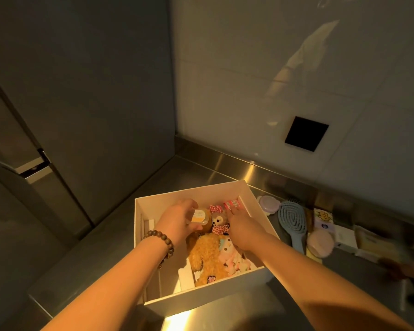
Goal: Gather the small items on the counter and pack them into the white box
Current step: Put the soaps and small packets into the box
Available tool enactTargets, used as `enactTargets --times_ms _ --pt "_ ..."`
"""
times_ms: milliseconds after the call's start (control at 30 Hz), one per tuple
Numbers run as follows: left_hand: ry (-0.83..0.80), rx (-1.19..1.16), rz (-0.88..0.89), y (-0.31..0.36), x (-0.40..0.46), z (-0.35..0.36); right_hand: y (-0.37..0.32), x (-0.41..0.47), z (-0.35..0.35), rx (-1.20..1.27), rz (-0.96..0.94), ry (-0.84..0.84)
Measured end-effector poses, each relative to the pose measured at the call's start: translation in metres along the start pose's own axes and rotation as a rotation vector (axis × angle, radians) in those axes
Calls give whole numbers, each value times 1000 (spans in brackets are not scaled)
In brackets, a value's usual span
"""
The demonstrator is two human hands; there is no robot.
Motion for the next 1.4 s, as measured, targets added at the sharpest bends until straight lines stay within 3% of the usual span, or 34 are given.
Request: enactTargets --times_ms 167,333,467,733,900,1033,1300,1400 --pt "9 61 124 24 6 2 -1 -22 -49 97 -90 229" --pt "-11 154 164 58 24 27 43 -48 -81 256 -48 371" --pt "-143 43 91 70 38 63 71 -62 -70 287 5 382" --pt "71 303 30 73 44 72 95 -70 -45 362 52 375" --pt "34 460 -58 79 39 76 102 -71 -43 292 19 363" --pt "40 336 -122 78 41 76 108 -75 -39 289 9 385" --pt "14 277 -52 86 37 75 125 -94 -29 313 8 421" --pt "88 147 -16 97 32 62 140 -107 -33 312 34 422"
Point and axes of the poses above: each hand's wrist, its own x-axis towards the middle knuckle, its own z-axis out of the palm, y = z × x, the point moved 8 cm from there along x, towards the middle knuckle, and after that the axes turned 10 degrees about -z, right-handed, at the moved point
